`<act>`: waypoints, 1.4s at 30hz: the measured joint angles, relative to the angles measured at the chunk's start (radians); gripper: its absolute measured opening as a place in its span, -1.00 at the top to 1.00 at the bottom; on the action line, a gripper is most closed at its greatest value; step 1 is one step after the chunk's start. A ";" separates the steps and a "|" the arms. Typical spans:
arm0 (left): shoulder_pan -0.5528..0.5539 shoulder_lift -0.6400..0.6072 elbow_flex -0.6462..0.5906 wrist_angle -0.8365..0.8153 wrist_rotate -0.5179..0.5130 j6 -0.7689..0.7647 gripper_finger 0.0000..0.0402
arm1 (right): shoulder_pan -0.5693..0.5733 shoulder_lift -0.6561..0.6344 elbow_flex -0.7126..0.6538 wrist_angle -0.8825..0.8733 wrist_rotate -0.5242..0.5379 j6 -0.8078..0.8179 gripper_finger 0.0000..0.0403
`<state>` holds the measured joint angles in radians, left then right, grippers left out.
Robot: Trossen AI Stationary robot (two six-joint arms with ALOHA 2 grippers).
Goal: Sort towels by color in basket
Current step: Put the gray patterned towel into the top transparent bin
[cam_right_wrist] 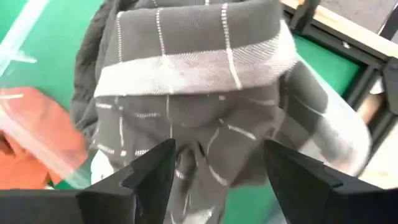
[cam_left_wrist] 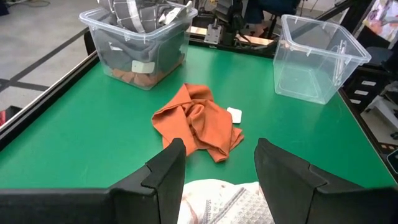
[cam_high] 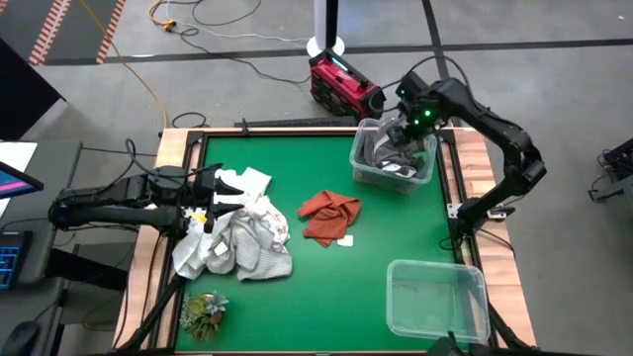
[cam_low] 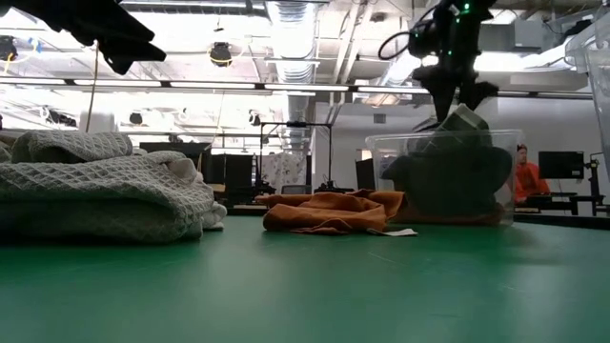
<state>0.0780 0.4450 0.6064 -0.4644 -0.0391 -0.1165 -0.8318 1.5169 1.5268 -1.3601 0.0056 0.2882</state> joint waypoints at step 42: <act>0.000 0.000 0.000 0.006 0.000 -0.049 0.10 | 0.198 -0.083 -0.346 0.489 0.333 -0.065 -0.34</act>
<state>0.0782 0.4448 0.6066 -0.4588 -0.0387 -0.1659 -0.6334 1.4335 1.1812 -0.8711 0.3387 0.2233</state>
